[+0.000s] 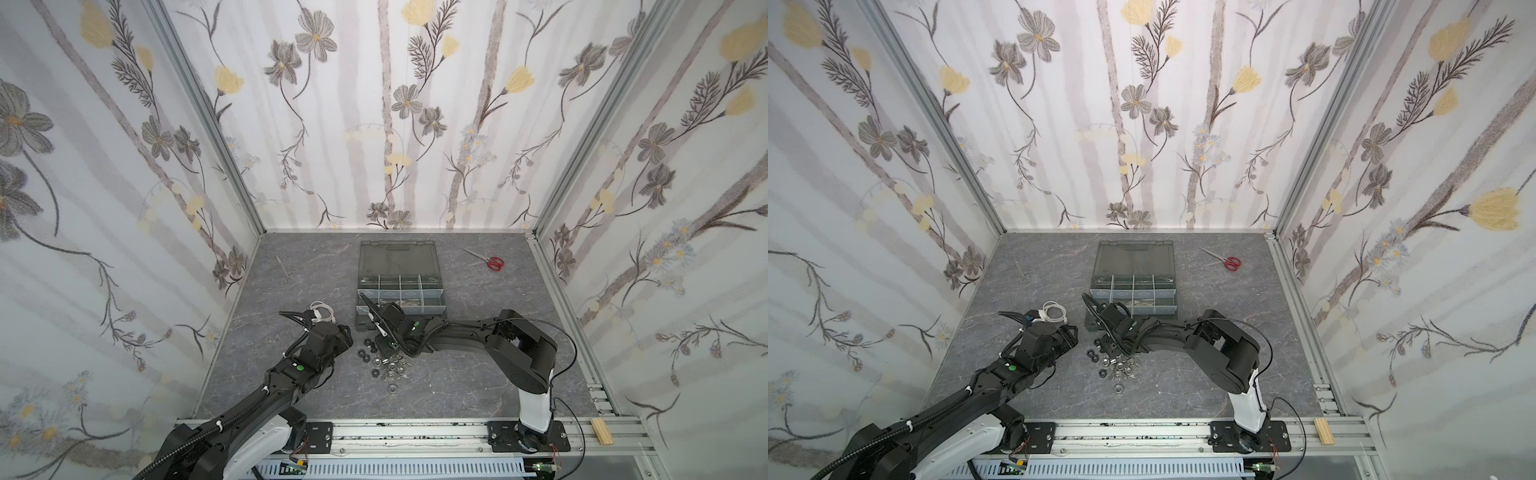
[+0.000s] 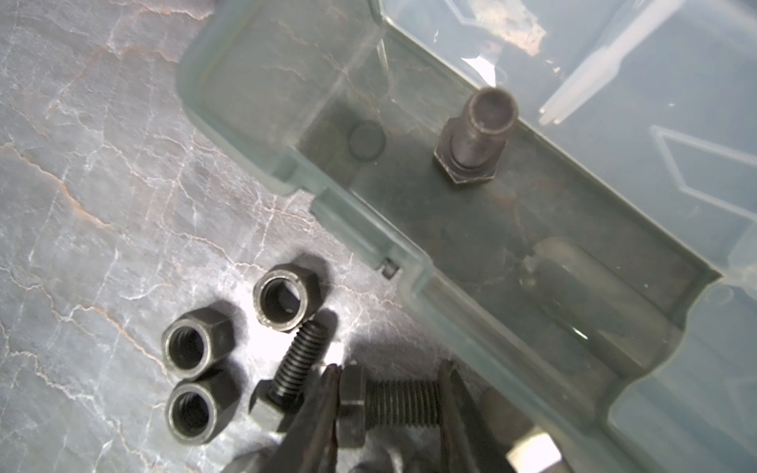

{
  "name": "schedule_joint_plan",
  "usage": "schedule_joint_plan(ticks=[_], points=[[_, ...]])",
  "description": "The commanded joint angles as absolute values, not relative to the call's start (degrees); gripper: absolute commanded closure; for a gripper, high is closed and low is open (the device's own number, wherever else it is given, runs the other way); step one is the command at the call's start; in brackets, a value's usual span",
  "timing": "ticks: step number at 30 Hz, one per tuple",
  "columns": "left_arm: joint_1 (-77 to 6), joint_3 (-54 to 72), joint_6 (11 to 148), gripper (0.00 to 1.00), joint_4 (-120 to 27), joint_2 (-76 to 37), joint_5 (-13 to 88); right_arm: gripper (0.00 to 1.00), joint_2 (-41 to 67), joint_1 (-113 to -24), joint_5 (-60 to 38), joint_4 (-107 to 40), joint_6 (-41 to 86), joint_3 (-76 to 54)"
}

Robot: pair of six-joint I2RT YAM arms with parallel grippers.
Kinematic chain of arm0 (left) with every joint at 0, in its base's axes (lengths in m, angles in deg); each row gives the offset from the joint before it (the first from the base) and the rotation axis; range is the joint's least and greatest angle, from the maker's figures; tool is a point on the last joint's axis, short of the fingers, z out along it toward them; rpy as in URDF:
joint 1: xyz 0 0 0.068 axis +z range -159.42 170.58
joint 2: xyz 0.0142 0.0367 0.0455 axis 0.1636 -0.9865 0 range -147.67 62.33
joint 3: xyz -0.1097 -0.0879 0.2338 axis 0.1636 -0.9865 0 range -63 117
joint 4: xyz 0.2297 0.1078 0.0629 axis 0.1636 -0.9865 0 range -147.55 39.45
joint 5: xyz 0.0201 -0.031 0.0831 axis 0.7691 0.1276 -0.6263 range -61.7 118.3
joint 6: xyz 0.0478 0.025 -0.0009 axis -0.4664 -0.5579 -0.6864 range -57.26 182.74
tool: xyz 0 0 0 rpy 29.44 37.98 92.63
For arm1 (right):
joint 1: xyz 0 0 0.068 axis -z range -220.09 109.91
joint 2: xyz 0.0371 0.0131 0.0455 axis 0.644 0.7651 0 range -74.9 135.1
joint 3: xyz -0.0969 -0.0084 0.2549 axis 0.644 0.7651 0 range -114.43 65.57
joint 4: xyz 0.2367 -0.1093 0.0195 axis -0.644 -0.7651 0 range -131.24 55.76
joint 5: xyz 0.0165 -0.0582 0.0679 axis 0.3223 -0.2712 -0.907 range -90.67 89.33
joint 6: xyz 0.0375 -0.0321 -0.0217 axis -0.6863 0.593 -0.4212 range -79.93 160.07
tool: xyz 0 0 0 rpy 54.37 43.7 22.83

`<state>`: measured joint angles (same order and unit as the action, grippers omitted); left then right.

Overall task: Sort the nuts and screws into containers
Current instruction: 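Place the bolt in the box with the right gripper while the left hovers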

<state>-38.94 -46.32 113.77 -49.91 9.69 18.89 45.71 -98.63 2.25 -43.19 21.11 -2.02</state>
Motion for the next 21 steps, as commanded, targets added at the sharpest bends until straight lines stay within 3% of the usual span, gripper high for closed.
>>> schedule_joint_plan(ticks=[1,11,21], points=[[-38.86,-46.21,114.26,0.34,-48.71,9.77,18.19,0.68,44.23,-98.77,0.66,-42.8,20.91,-1.93],[-38.78,-45.63,114.31,0.34,-48.15,8.39,18.45,0.67,36.12,-97.04,2.06,-44.17,21.68,-3.33],[-38.69,-42.03,110.22,0.34,-47.48,2.39,23.34,0.68,38.71,-91.59,1.88,-44.04,20.36,-8.25]])
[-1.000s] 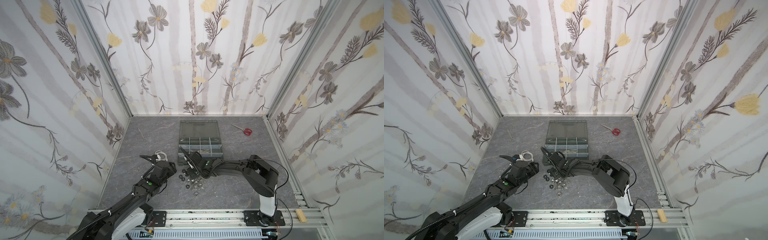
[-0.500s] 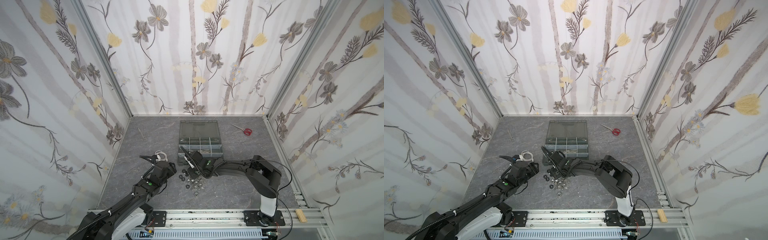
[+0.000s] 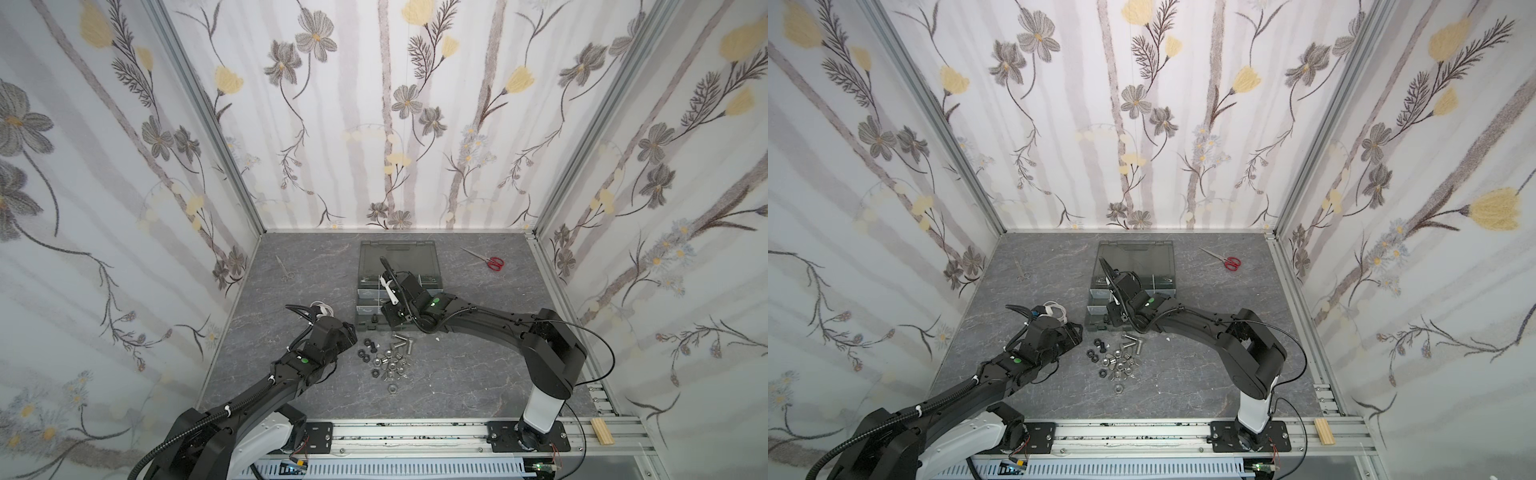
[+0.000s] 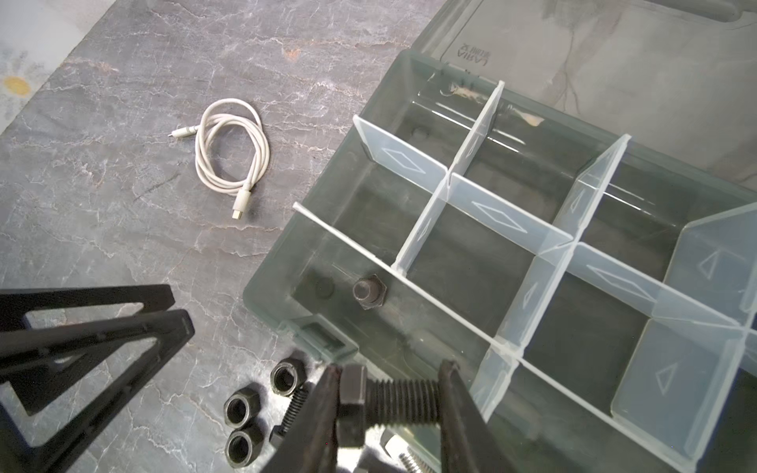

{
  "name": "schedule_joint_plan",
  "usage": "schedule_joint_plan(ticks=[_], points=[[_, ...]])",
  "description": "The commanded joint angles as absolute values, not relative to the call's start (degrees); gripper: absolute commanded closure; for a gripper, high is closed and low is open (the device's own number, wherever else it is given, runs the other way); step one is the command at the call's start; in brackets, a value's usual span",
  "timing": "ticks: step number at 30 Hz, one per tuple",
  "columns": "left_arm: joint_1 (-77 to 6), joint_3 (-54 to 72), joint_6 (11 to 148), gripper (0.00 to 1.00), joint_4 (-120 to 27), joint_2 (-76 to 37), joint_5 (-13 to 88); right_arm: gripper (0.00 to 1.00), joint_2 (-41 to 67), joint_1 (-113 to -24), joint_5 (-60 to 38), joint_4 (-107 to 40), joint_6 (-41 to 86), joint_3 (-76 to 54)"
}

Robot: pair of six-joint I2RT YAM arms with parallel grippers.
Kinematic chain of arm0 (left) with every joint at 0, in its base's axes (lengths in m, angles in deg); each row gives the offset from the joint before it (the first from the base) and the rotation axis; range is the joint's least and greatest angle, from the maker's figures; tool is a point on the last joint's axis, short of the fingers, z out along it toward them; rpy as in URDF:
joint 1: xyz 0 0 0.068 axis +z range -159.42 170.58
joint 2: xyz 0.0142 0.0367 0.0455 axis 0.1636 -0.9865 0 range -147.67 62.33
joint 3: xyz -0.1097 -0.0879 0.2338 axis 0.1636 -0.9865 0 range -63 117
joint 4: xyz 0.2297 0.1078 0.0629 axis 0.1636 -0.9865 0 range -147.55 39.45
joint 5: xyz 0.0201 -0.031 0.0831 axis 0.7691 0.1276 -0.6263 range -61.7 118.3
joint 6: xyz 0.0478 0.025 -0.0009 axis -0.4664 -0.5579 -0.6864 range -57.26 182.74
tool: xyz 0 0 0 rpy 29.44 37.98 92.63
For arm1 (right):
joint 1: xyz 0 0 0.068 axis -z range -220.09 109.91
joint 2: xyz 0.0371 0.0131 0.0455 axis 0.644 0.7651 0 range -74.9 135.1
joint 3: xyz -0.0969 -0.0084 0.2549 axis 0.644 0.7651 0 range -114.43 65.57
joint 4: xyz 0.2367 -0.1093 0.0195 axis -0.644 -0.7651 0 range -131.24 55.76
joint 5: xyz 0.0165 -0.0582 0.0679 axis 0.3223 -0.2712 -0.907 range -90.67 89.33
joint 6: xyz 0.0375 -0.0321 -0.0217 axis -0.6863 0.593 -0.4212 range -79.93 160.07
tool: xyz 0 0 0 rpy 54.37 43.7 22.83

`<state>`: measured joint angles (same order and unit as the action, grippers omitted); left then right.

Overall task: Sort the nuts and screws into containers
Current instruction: 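Place the bolt in the box with the right gripper while the left hovers, then lower the left gripper toward the black bolts while the right moves over the box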

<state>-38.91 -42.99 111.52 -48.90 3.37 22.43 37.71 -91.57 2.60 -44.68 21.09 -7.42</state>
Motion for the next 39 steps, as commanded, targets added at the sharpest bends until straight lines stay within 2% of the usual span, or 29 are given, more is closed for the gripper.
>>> schedule_joint_plan(ticks=[1,12,17,20,39], points=[[-38.7,-41.68,110.05,0.34,-47.48,1.86,23.73,0.68,39.04,-91.57,1.92,-44.08,20.09,-8.26],[-38.69,-40.06,109.41,0.34,-47.39,0.16,26.43,0.64,39.71,-91.5,0.8,-42.5,18.2,-7.46],[-38.76,-40.68,109.54,0.34,-47.39,1.62,26.21,0.38,39.28,-91.5,1.13,-42.73,17.92,-7.25],[-38.77,-40.92,109.27,0.34,-47.3,2.2,26.33,0.3,38.74,-91.42,1.68,-42.68,17.75,-7.09],[-39.74,-39.79,108.99,0.36,-47.21,3.14,26.78,0.28,29.03,-89.94,0.12,-38.99,15.17,2.01]])
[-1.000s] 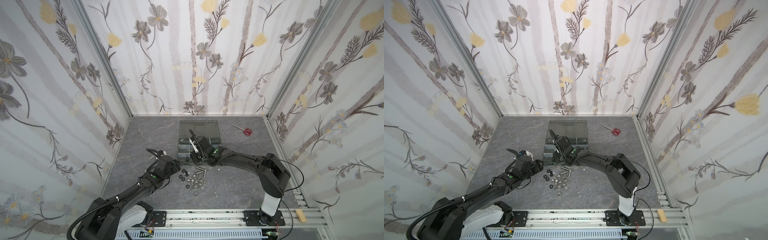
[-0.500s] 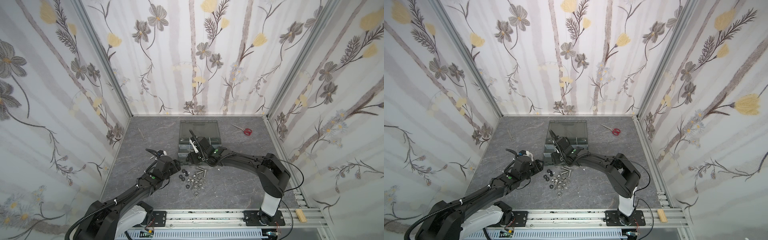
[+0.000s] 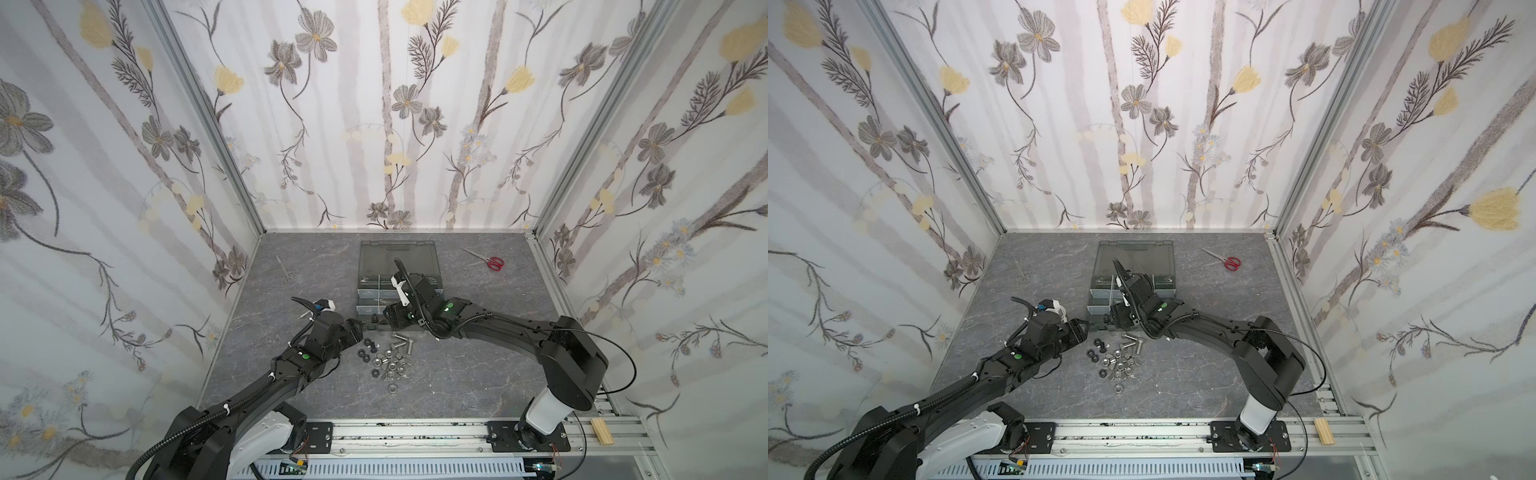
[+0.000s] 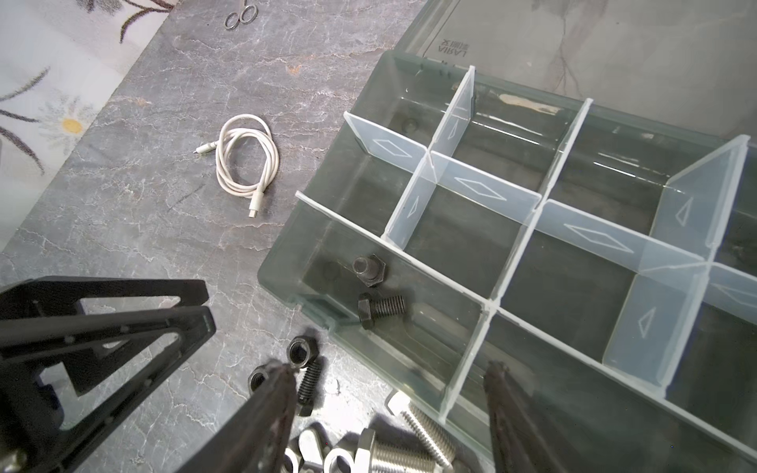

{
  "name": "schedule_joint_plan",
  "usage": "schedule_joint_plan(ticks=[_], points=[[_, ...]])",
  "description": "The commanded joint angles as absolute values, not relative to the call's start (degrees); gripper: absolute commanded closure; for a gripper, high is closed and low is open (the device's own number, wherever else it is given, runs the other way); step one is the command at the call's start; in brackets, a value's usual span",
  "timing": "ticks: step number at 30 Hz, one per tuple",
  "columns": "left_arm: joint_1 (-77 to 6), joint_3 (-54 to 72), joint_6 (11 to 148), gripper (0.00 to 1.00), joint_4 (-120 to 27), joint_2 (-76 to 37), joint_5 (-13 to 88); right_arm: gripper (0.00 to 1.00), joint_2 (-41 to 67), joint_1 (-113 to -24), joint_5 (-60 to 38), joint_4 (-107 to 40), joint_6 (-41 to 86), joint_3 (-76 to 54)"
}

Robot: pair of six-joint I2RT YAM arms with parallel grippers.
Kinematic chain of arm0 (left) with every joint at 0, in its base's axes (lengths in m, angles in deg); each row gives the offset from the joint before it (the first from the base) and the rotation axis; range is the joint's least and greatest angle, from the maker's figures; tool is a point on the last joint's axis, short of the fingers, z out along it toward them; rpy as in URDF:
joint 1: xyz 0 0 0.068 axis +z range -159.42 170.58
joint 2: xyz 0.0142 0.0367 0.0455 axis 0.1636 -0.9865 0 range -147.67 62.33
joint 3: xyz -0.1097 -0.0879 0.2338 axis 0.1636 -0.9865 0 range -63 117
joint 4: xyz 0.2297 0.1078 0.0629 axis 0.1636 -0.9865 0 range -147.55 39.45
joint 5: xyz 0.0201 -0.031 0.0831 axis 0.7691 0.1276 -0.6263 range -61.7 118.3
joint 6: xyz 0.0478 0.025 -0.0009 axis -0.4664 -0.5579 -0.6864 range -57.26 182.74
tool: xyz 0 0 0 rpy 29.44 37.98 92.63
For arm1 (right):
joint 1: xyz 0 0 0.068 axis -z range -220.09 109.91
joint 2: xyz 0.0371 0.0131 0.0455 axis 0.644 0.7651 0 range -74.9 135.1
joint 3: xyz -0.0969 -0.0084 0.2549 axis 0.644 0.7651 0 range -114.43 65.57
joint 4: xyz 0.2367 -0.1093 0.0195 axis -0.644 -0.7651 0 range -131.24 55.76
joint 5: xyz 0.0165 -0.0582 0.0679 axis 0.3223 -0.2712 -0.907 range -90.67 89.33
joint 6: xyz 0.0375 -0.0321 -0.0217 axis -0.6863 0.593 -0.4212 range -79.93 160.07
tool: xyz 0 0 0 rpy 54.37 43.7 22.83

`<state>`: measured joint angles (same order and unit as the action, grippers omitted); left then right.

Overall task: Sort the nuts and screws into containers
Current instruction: 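Lower the left gripper toward the black bolts while the right moves over the box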

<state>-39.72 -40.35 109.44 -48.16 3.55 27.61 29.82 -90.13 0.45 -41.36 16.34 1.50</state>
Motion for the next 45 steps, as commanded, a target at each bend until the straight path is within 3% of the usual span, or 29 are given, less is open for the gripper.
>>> schedule_joint_plan(ticks=[1,24,45], points=[[-39.74,-39.56,108.65,0.36,-47.21,2.97,27.07,0.28,28.91,-89.92,0.17,-38.92,14.8,2.19],[-39.78,-34.94,106.34,0.36,-47.21,-4.72,30.71,0.28,27.77,-89.83,0.37,-41.17,14.32,1.07],[-40.27,-36.32,107.13,0.37,-47.23,-1.36,32.29,0.27,23.56,-89.91,1.09,-43.57,14.36,1.15]])
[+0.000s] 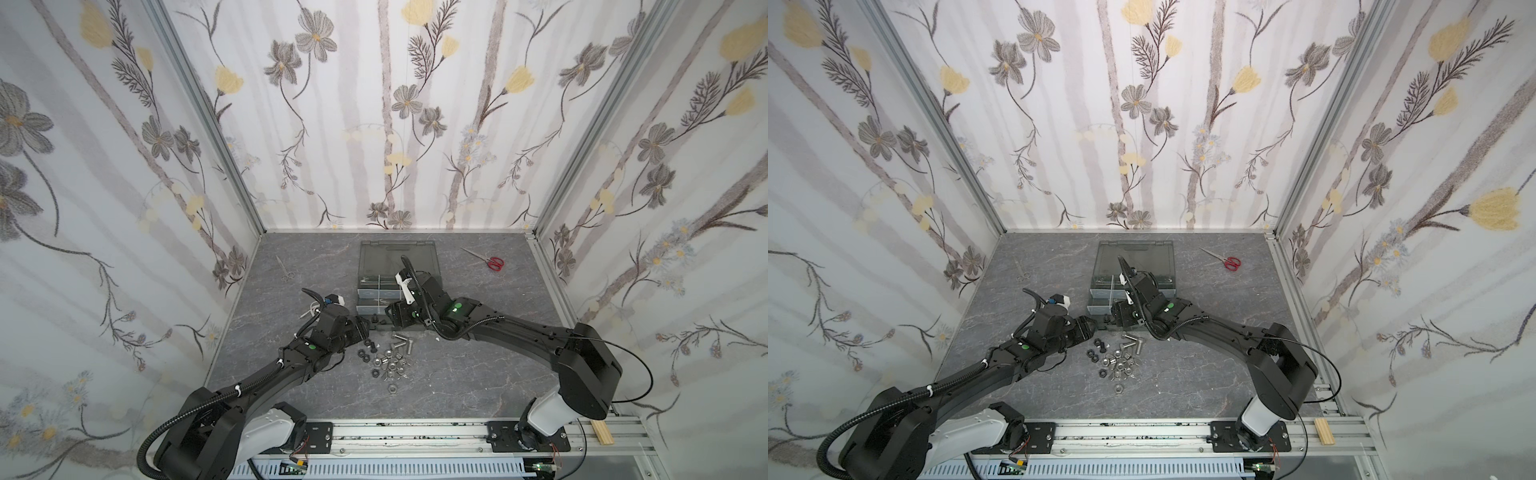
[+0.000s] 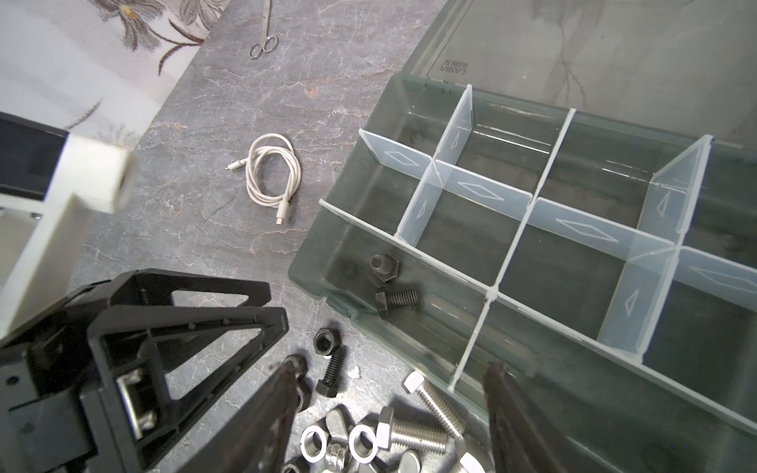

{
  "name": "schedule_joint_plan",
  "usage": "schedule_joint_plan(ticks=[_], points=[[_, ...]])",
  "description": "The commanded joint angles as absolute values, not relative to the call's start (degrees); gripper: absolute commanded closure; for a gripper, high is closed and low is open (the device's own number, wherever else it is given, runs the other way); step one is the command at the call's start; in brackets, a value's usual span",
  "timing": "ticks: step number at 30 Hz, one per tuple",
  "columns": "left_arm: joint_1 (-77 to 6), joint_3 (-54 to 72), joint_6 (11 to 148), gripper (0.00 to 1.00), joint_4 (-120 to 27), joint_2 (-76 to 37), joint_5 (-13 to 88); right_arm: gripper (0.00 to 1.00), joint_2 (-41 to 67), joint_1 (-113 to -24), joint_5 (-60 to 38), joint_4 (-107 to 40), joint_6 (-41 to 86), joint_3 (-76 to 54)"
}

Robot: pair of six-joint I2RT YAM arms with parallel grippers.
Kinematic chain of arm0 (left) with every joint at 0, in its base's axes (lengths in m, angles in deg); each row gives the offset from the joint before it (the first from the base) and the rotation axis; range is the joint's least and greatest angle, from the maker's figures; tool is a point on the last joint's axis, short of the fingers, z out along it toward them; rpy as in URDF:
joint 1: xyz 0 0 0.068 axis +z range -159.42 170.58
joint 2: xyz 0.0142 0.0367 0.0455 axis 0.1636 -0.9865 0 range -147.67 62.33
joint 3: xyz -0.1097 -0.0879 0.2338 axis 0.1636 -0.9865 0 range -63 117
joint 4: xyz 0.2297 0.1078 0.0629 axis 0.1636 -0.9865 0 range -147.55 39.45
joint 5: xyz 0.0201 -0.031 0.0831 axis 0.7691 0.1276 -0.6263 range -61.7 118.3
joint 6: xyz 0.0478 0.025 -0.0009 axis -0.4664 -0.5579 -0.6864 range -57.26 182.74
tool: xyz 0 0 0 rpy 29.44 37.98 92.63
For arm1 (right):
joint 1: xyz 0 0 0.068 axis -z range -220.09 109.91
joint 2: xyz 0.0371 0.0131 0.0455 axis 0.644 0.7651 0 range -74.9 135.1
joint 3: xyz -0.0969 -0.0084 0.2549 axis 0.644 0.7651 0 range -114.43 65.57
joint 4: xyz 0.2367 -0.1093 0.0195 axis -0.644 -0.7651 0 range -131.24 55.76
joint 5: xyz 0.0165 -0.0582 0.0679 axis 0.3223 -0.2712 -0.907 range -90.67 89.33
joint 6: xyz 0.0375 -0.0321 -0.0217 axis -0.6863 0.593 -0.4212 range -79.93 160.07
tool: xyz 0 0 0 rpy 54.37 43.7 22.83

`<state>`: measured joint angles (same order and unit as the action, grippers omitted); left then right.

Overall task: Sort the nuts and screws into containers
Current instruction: 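Lower the left gripper toward the black bolts while the right moves over the box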

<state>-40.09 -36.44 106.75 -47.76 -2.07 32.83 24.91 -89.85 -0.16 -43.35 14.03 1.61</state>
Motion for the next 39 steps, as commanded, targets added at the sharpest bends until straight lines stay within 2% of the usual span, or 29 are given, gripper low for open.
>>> schedule_joint_plan(ticks=[1,12,25,39], points=[[-40.42,-36.31,107.13,0.37,-47.29,-1.14,32.45,0.27,22.96,-89.9,1.47,-44.05,14.54,1.11],[-42.6,-37.26,107.22,0.37,-47.3,1.15,32.98,0.27,18.22,-89.99,2.43,-42.25,11.79,6.27],[-46.94,-37.23,107.74,0.41,-47.3,-2.61,32.75,0.26,17.48,-90.01,3.3,-42.36,11.42,7.07],[-48.06,-37.42,107.04,0.43,-49.8,-3.36,33.99,0.25,16.93,-90.33,5.22,-33.19,9.75,11.23]])
